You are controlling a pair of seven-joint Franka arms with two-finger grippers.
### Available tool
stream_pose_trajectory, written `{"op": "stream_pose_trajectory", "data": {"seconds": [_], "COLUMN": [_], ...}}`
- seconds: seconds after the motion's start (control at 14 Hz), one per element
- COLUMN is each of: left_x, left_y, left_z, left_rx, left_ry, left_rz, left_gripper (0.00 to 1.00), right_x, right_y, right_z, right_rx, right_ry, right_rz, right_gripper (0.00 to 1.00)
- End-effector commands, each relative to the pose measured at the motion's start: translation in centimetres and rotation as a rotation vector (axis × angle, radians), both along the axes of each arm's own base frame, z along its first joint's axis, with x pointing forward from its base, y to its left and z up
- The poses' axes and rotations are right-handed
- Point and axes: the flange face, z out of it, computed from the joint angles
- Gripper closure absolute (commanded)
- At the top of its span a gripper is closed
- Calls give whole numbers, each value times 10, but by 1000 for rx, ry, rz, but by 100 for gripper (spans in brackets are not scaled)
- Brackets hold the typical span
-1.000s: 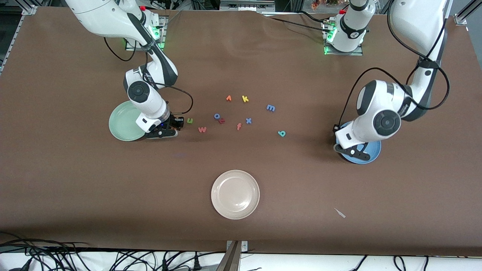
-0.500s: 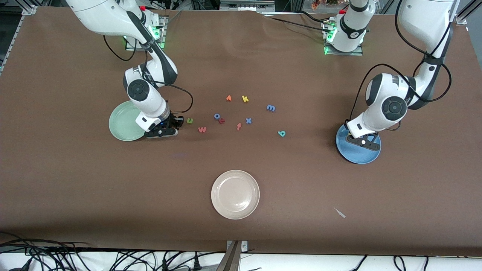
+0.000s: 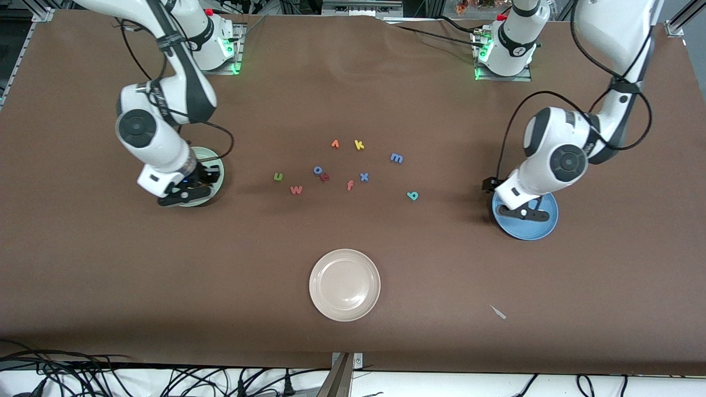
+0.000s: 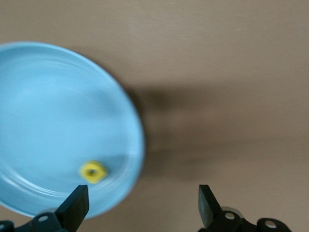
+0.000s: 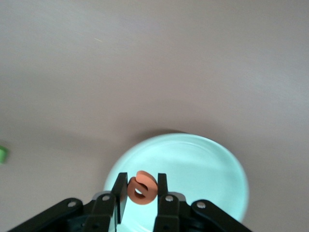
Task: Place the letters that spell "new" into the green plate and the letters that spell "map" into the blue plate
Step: 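Grasp teal a with the left gripper while the right gripper grasps green n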
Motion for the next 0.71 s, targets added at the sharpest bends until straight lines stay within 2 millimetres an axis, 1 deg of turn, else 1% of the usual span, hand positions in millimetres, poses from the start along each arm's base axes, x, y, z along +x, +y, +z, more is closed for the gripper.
{"op": "stream_pose_trajectory", "data": {"seconds": [0.0,0.07,0.14,0.21,0.29,0.36,0.43,0.5,0.57,0.64], "left_x": [-2,-5,-8,-13,-13,-11,-8,-5,-5,-7], "left_y": [-45,-63,-81,-102,-122,-142,-164,-181,-195,-206], "left_z": [-11,-13,-15,-19,-24,-32,-36,-41,-44,-50], "left_rx": [-28,-36,-38,-32,-33,-24,-19,-12,-8,-3], "left_ry": [-13,-18,-38,-54,-70,-68,-73,-75,-78,-75], "left_rz": [168,232,292,344,400,464,520,585,622,647], "left_gripper": [0,0,0,0,0,0,0,0,0,0], "right_x": [-18,-24,-31,-35,-37,-38,-38,-39,-41,-44], "right_y": [-41,-46,-46,-45,-45,-42,-39,-28,-12,5], "right_z": [-20,-30,-39,-45,-46,-45,-45,-45,-43,-43], "right_rx": [-16,-13,-8,-3,0,0,2,5,10,15], "right_ry": [37,32,17,1,-8,-9,-10,-12,-16,-21], "right_rz": [8,4,6,9,7,1,-9,-17,-34,-65], "right_gripper": [84,80,69,48,40,36,36,36,33,33]}}
